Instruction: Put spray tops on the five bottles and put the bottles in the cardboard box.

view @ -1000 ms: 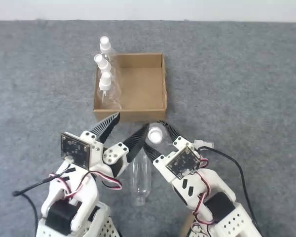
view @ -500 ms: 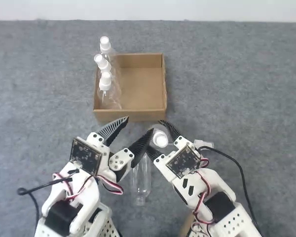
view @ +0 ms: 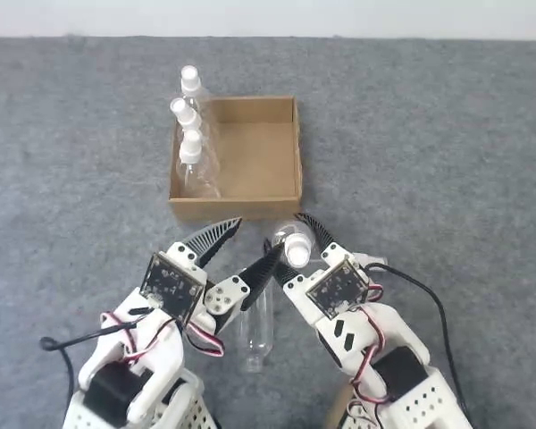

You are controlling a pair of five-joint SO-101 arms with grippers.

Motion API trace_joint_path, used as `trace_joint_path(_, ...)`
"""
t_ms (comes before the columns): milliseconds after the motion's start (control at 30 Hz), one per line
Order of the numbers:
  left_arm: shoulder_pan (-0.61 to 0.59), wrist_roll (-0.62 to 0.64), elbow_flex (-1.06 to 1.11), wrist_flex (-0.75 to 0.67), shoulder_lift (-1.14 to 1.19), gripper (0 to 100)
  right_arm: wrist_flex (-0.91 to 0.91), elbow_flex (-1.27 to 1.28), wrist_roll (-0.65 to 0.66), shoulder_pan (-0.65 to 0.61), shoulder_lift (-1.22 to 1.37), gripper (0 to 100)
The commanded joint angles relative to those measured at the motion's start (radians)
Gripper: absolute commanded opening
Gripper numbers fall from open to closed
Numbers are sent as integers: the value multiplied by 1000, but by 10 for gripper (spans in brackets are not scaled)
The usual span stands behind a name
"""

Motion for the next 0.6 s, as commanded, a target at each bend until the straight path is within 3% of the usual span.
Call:
trace_joint_path(0, -52, 0, -45, 9, -14, 217, -25, 21, -8, 4, -25, 6)
trace_joint_path(300, -250, 57, -160, 17, -14, 219, 24, 21, -38, 5, -25, 6)
trace_joint_path(567, -560, 61, -183, 17, -15, 219, 39, 20, -54, 8, -25, 6)
